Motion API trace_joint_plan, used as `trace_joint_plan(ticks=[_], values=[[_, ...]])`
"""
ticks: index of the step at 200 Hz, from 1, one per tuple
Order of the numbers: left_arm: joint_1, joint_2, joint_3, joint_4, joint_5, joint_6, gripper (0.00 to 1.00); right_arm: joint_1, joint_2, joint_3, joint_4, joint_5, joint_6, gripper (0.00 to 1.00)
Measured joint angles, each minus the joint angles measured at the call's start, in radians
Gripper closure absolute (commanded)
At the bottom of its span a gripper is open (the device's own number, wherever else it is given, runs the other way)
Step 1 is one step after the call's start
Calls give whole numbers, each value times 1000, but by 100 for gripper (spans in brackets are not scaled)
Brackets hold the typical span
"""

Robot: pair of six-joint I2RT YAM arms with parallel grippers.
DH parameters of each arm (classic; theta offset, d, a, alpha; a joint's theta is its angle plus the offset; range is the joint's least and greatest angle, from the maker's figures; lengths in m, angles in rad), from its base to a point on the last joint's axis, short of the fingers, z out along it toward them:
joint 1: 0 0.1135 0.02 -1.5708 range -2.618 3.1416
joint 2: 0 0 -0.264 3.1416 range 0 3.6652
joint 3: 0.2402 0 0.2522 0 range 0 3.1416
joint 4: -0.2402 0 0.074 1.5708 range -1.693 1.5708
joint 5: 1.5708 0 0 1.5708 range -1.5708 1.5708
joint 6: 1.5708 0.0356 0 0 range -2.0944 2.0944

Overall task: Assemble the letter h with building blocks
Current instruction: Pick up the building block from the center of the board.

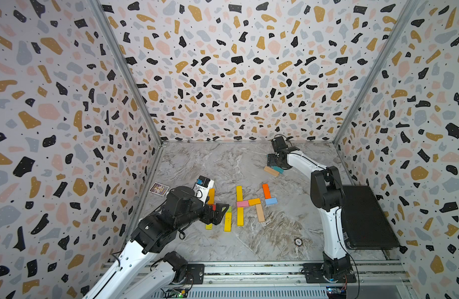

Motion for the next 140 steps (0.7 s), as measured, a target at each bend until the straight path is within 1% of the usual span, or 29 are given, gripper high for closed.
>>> trace_joint_plan(ticks=[27,61,103,140], values=[[0,1,0,3,0,0,1,-2,0,-58,11,0,71,15],[0,2,0,3,0,0,1,-3,2,-63,12,10,117,19],[0,2,0,3,0,0,1,-3,6,-63,8,10,127,18],[0,3,0,3,0,0,1,-3,17,-64,3,18,112,22]])
